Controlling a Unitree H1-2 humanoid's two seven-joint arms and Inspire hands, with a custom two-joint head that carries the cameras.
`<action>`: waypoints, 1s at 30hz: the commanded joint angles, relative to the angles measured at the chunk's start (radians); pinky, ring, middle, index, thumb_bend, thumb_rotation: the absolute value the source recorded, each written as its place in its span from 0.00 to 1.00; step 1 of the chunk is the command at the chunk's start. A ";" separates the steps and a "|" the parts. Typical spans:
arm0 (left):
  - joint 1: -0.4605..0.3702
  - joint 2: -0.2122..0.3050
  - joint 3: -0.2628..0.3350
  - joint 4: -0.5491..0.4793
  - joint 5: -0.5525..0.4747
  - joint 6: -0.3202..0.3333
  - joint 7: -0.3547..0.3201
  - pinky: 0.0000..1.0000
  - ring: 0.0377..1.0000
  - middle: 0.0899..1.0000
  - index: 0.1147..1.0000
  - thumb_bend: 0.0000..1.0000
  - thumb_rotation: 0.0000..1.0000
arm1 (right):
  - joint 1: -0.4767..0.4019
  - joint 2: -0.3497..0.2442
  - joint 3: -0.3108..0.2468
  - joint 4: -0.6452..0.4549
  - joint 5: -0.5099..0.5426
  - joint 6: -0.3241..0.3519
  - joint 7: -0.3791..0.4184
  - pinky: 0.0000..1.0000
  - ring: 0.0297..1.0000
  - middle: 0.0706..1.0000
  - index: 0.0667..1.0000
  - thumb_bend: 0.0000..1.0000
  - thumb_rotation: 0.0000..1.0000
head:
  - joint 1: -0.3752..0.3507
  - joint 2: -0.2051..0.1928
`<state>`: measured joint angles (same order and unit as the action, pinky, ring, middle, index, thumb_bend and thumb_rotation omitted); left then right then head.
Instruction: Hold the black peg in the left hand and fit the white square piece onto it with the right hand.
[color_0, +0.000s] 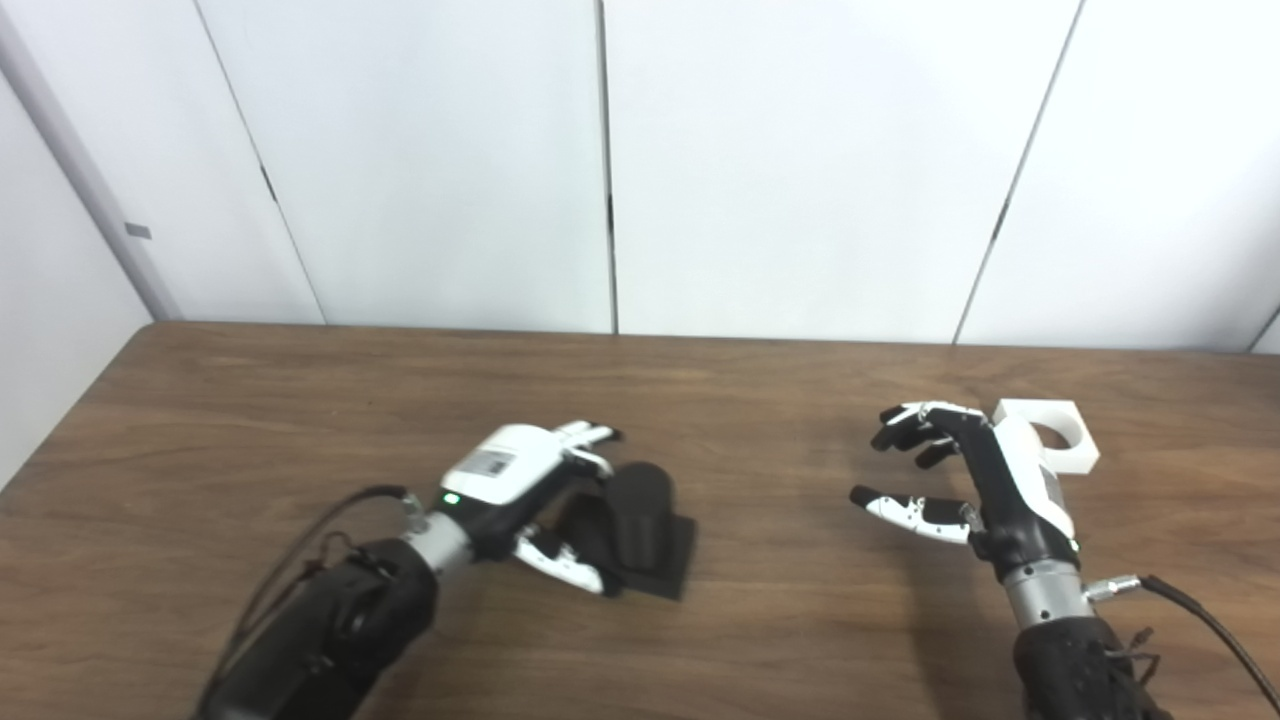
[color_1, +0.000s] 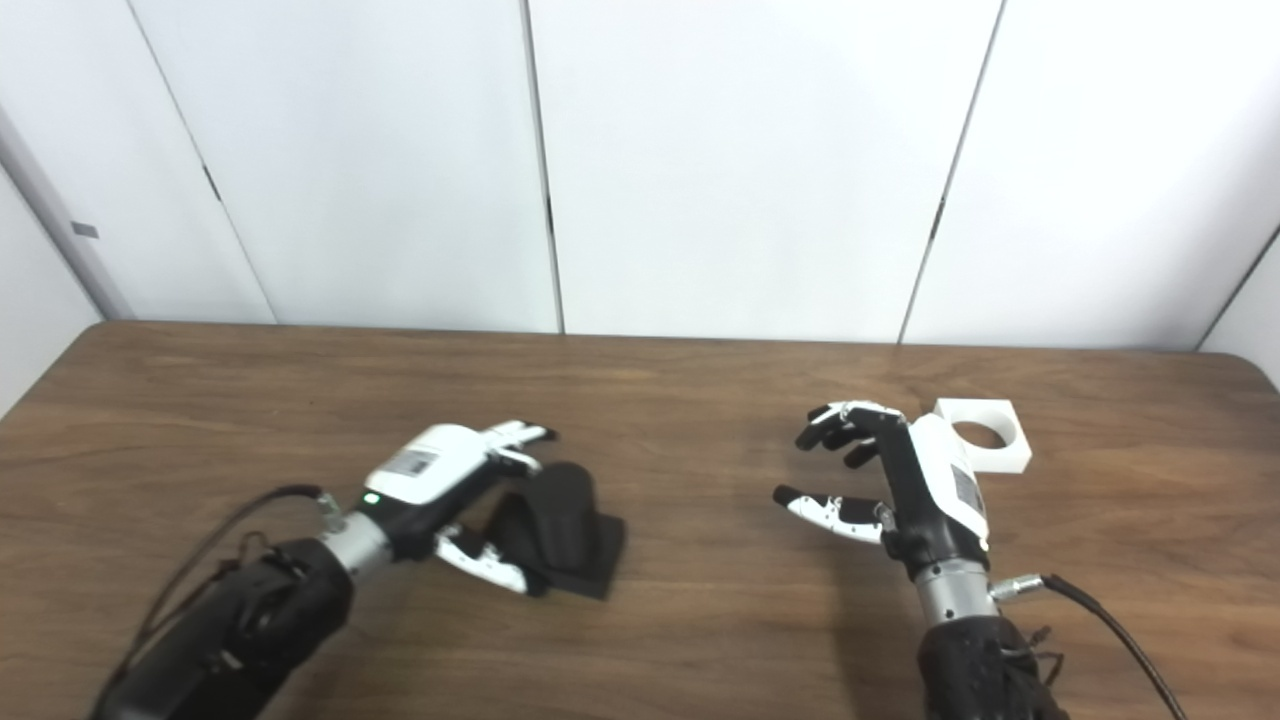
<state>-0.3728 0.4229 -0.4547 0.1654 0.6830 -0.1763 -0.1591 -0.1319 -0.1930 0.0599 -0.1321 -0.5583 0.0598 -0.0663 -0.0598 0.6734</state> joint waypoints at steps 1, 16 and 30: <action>0.009 0.005 -0.037 0.028 0.065 -0.002 -0.030 0.87 0.95 0.93 0.43 0.52 0.07 | -0.041 -0.004 -0.003 -0.035 -0.004 -0.024 -0.020 0.52 0.59 0.66 0.46 0.50 0.12 | -0.003 0.001; -0.039 -0.098 -0.116 0.141 0.160 0.059 0.023 0.85 0.93 0.91 0.42 0.52 0.07 | -0.040 -0.049 -0.017 -0.060 0.017 -0.030 0.017 0.51 0.61 0.66 0.46 0.51 0.12 | -0.064 -0.003; -0.047 -0.094 -0.144 0.214 0.172 0.070 0.072 0.86 0.92 0.90 0.42 0.52 0.08 | -0.173 -0.466 -0.004 -0.202 -0.126 0.155 0.450 0.65 0.79 0.82 0.74 0.82 0.14 | -0.306 -0.102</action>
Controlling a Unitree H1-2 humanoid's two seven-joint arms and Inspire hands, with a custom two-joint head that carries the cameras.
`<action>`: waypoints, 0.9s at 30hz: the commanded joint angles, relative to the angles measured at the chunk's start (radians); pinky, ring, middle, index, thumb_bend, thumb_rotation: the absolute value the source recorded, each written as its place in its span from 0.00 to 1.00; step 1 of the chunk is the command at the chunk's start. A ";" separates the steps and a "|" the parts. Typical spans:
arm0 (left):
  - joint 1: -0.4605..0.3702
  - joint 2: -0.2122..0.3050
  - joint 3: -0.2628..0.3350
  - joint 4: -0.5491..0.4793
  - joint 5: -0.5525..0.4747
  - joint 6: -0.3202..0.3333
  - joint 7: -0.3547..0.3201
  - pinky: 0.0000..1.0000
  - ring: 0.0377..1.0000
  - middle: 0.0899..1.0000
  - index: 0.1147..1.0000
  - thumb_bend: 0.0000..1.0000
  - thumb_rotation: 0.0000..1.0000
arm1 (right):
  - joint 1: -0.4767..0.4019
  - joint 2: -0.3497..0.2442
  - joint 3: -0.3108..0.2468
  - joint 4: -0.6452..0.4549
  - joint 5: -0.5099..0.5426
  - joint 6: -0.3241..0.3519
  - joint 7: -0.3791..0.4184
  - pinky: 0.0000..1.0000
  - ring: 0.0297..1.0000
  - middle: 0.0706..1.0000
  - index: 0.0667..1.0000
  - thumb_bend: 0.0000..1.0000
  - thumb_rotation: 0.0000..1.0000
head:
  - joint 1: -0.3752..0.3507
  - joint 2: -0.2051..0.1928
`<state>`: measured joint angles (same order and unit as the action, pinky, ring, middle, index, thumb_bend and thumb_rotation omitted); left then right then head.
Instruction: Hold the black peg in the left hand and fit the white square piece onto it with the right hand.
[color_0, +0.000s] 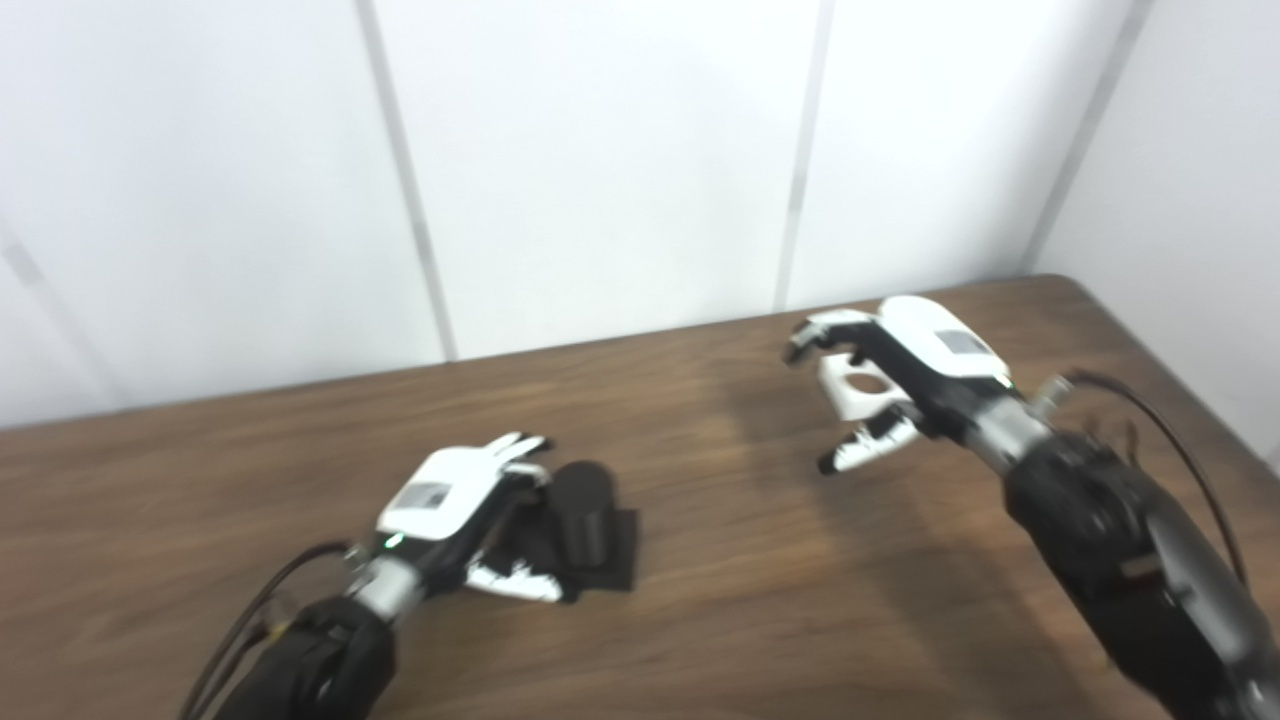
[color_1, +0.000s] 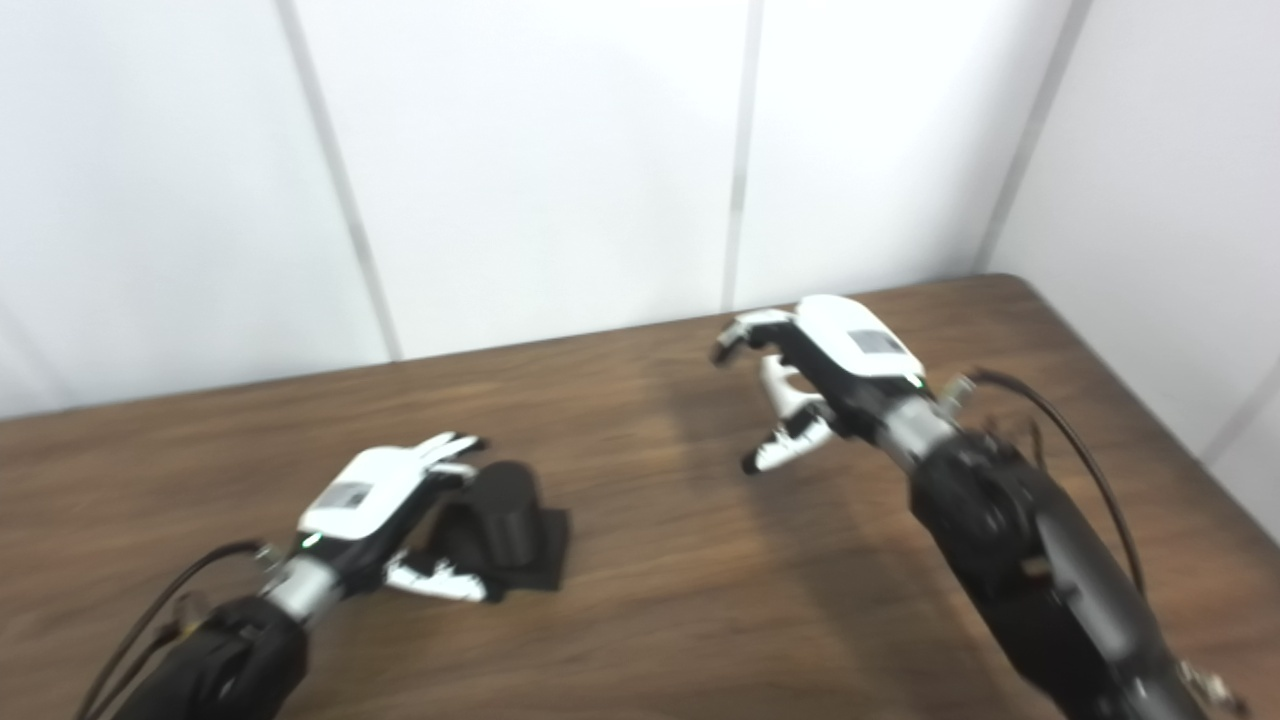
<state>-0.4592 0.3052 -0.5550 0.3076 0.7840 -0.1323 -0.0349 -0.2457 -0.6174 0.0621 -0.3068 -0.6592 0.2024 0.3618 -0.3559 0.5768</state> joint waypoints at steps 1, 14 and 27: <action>0.041 0.028 -0.045 0.072 0.072 0.026 -0.050 0.86 0.92 0.89 0.42 0.52 0.08 | -0.075 -0.064 -0.001 -0.023 -0.045 0.024 0.049 0.66 0.80 0.83 0.75 0.86 0.16 | -0.016 -0.010; 0.059 0.066 -0.048 0.087 0.060 -0.019 -0.007 0.82 0.89 0.88 0.42 0.52 0.07 | -0.289 -0.180 0.111 0.164 -0.256 0.082 0.282 0.85 0.92 0.92 0.84 0.94 0.23 | -0.139 -0.074; 0.069 0.080 -0.045 0.064 0.058 -0.031 0.005 0.80 0.87 0.87 0.42 0.52 0.07 | -0.379 -0.158 0.180 0.414 -0.308 0.077 0.255 0.84 0.90 0.90 0.89 1.00 0.21 | -0.133 -0.073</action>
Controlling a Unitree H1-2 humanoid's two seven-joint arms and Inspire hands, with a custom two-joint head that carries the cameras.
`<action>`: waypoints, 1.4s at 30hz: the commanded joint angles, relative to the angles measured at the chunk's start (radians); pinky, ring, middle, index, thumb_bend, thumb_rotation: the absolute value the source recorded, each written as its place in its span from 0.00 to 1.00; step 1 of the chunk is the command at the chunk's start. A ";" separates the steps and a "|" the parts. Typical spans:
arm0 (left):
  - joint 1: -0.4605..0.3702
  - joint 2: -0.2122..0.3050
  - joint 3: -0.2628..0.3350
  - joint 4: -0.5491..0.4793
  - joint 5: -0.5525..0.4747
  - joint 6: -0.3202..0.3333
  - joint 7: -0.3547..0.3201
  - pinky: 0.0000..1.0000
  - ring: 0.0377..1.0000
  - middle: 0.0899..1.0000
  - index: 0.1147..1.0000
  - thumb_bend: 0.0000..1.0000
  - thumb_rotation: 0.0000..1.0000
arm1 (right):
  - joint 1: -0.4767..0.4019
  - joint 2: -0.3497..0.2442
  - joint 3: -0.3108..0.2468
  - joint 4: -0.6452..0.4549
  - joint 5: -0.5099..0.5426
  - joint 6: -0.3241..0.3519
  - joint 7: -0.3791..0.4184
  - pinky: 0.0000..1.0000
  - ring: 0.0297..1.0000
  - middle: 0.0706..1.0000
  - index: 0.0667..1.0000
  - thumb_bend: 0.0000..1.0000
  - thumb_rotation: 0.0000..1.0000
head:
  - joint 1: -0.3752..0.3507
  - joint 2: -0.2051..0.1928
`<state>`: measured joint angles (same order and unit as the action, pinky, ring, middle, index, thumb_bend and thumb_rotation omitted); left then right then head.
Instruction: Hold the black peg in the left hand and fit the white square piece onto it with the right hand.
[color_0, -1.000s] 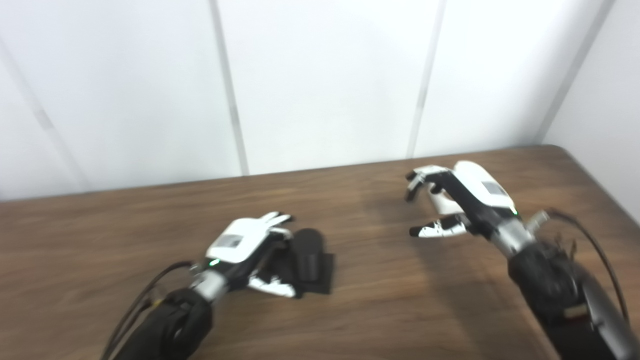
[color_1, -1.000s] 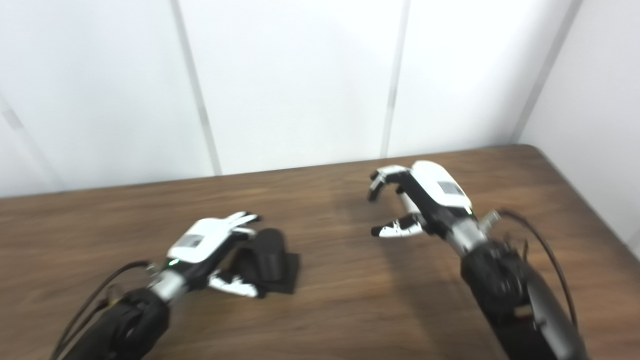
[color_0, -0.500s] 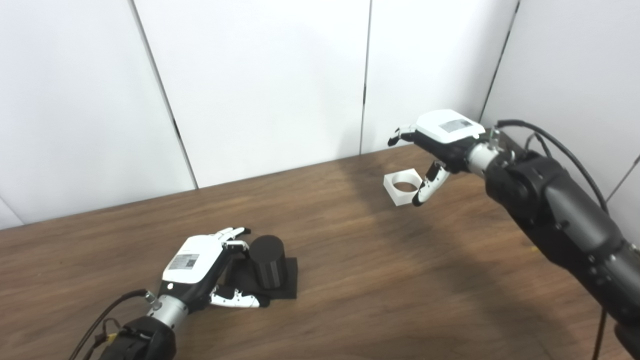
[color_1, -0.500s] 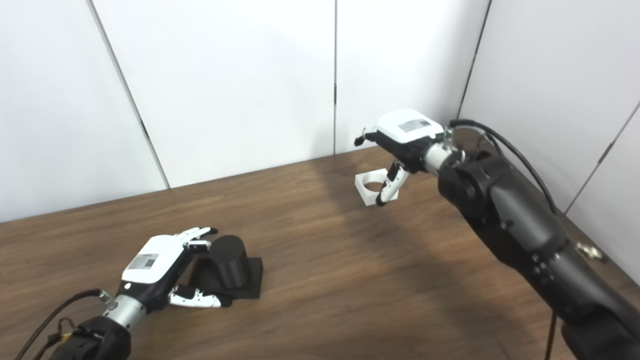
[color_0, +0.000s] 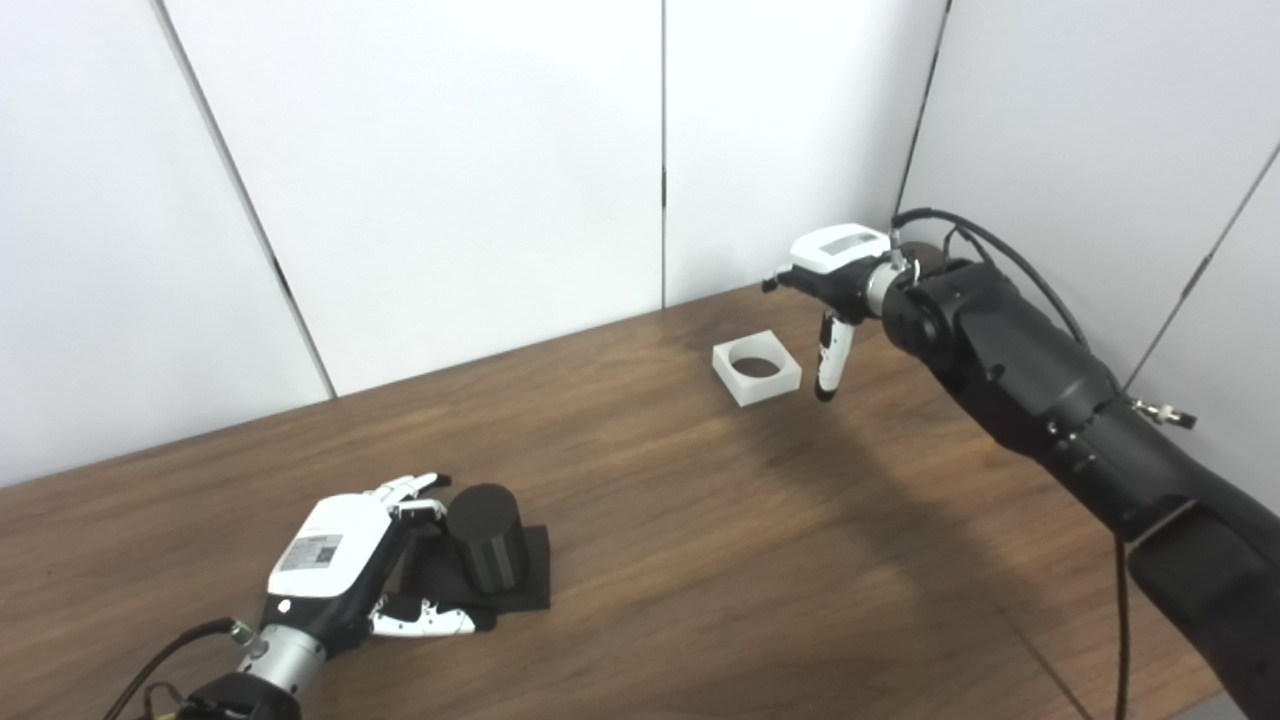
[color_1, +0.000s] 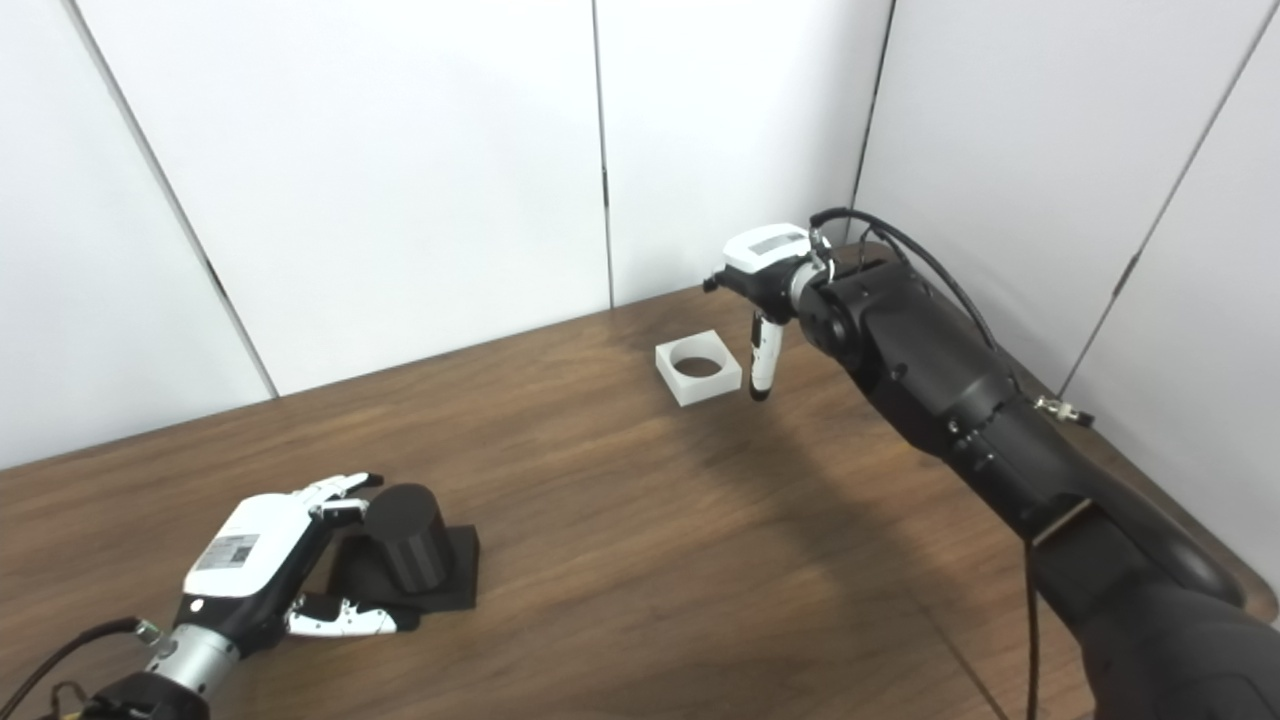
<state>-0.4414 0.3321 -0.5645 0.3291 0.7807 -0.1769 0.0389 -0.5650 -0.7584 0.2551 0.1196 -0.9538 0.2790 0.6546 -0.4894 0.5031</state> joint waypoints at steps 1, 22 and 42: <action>0.052 0.053 -0.035 0.040 0.061 0.015 -0.071 0.80 0.87 0.87 0.42 0.52 0.07 | -0.065 -0.012 -0.009 0.007 -0.014 0.000 -0.046 0.84 0.90 0.90 0.89 1.00 0.21 | 0.000 0.001; 0.064 0.049 -0.031 0.020 0.051 0.034 -0.087 0.81 0.87 0.87 0.42 0.52 0.07 | -0.130 0.074 0.087 0.213 -0.003 -0.021 -0.147 0.83 0.90 0.91 0.87 0.91 0.16 | 0.042 0.018; 0.072 0.059 -0.021 -0.004 0.037 0.040 -0.101 0.82 0.88 0.89 0.42 0.52 0.07 | -0.196 0.110 0.188 0.373 -0.015 -0.050 -0.176 0.78 0.86 0.85 0.71 0.86 0.18 | 0.057 0.036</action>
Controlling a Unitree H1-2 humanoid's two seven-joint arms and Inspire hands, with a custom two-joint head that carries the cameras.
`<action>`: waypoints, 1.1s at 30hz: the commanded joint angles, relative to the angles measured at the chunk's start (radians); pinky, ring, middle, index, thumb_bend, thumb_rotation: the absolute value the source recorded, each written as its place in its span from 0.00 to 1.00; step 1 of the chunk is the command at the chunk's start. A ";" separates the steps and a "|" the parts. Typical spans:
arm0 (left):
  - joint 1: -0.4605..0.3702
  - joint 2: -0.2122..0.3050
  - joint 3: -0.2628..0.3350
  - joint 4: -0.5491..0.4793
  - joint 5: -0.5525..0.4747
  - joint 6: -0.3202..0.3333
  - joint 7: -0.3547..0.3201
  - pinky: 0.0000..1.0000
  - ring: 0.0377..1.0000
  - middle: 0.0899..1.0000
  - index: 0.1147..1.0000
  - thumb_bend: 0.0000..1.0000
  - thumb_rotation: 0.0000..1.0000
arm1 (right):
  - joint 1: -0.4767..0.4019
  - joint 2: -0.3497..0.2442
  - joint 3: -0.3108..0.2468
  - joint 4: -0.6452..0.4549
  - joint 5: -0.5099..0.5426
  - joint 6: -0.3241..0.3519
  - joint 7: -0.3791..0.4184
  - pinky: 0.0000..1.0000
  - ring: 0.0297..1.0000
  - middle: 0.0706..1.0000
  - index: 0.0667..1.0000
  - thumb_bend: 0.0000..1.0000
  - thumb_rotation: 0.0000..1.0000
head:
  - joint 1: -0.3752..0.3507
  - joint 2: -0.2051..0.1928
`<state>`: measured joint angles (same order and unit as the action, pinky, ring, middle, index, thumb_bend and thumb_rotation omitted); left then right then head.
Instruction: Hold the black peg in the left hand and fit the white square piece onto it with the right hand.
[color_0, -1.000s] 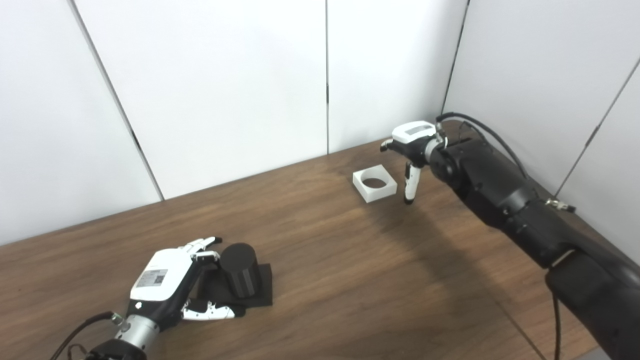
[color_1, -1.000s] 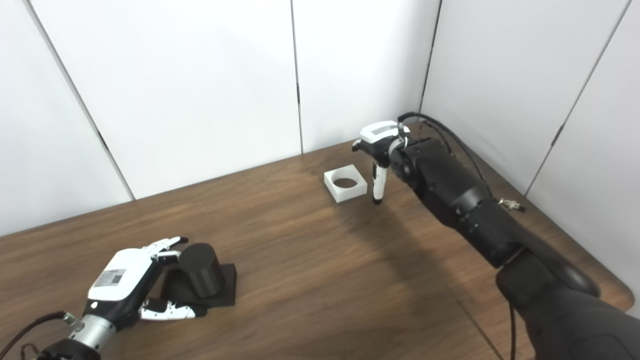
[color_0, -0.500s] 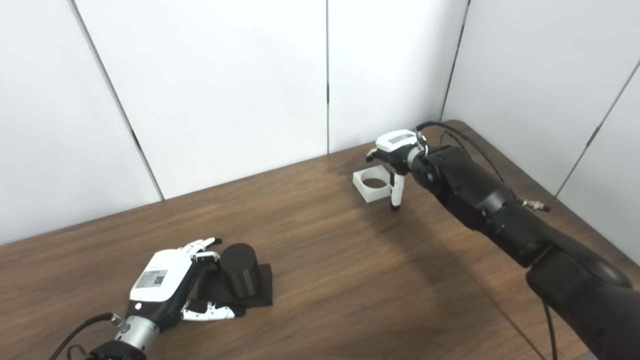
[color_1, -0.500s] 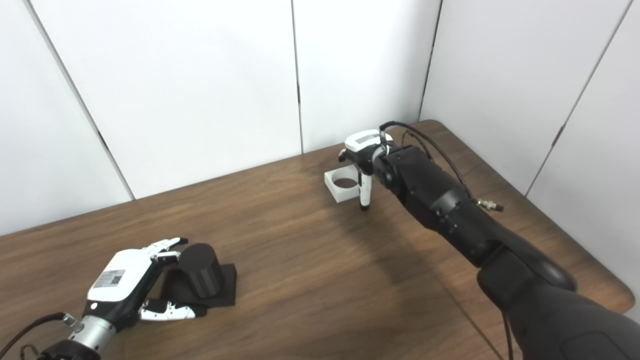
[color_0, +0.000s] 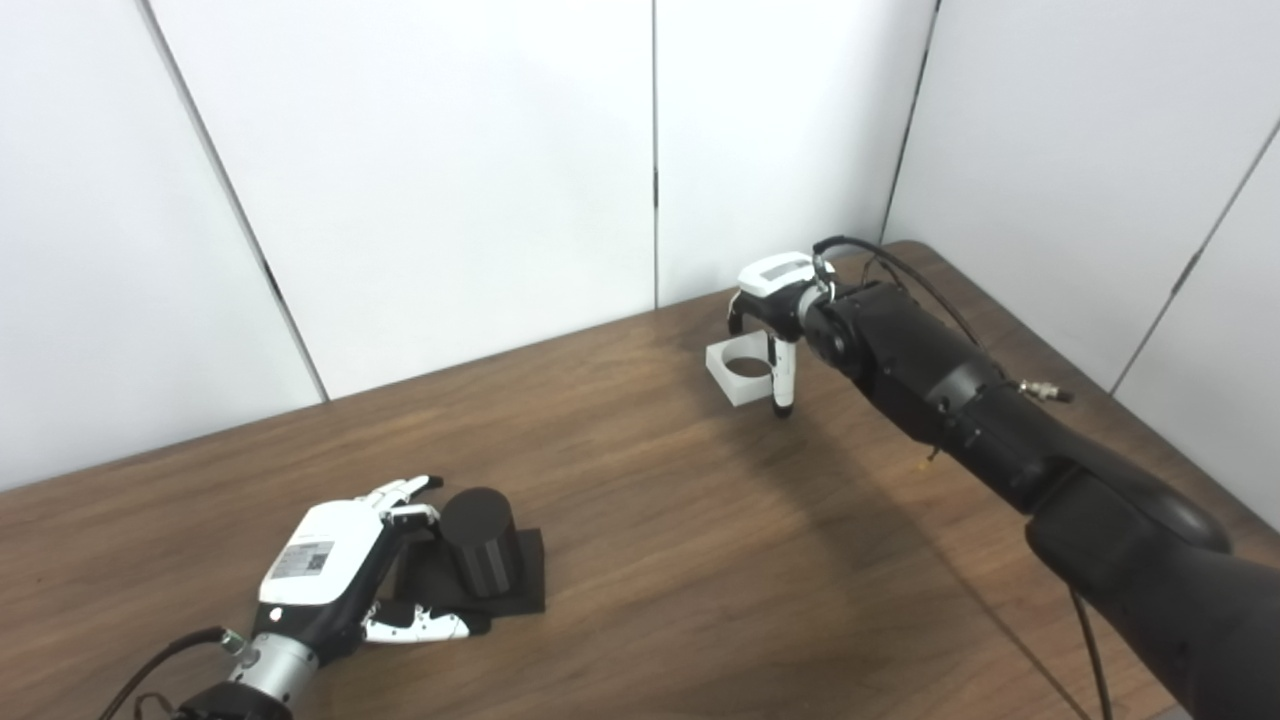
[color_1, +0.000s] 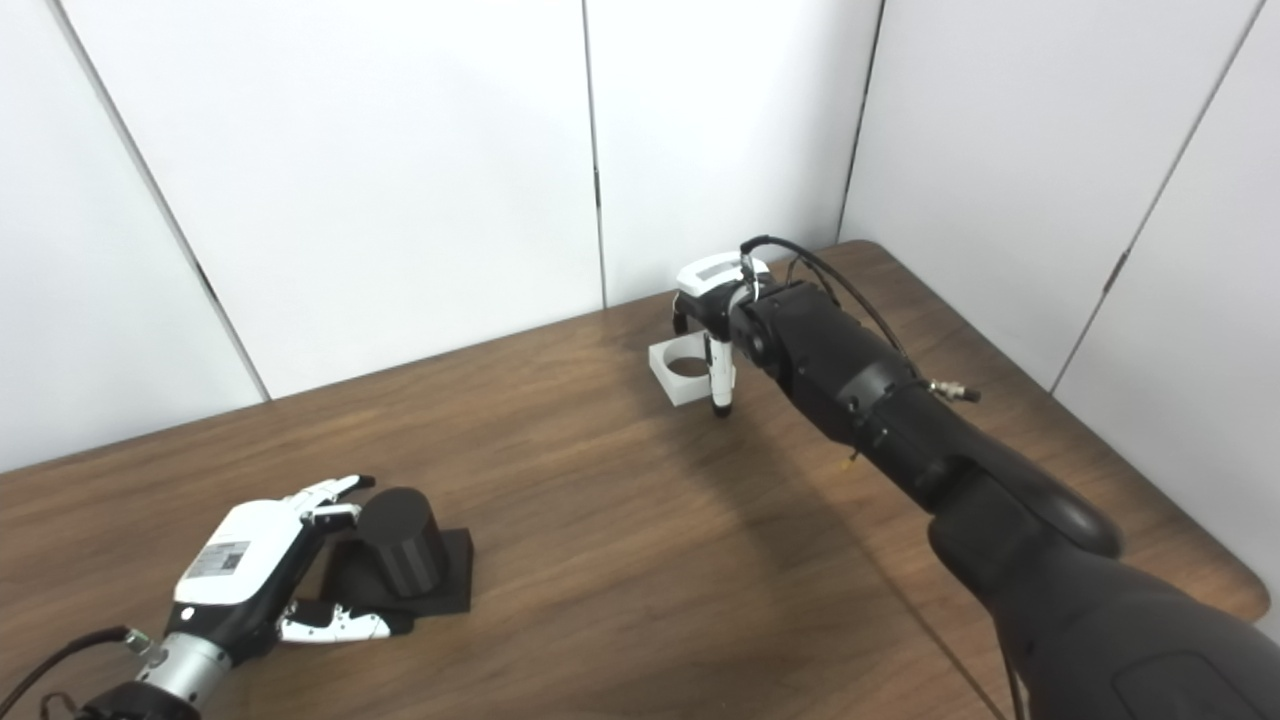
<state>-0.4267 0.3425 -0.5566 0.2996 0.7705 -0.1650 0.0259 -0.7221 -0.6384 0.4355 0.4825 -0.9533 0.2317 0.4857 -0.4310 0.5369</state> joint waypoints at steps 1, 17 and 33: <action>0.058 0.050 -0.028 0.023 0.048 0.026 -0.085 0.81 0.88 0.88 0.42 0.52 0.07 | -0.041 -0.009 0.015 0.014 -0.021 0.004 -0.002 0.78 0.85 0.84 0.69 0.86 0.20 | -0.002 0.002; 0.056 0.052 -0.021 0.031 0.044 0.019 -0.084 0.80 0.87 0.88 0.42 0.52 0.07 | -0.020 -0.029 -0.004 -0.020 0.028 0.031 0.003 0.83 0.82 0.76 0.45 0.52 0.14 | 0.010 0.013; 0.039 0.026 -0.027 0.058 0.046 0.029 -0.082 0.81 0.89 0.89 0.42 0.52 0.07 | 0.054 -0.048 -0.093 -0.129 0.060 -0.072 -0.256 0.91 0.83 0.76 0.44 0.52 0.13 | 0.126 0.040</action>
<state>-0.4264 0.3421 -0.5512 0.3002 0.7687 -0.1653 0.0229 -0.6236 -0.6482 0.3720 0.3940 -0.8986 0.1817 0.2721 -0.3039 0.5767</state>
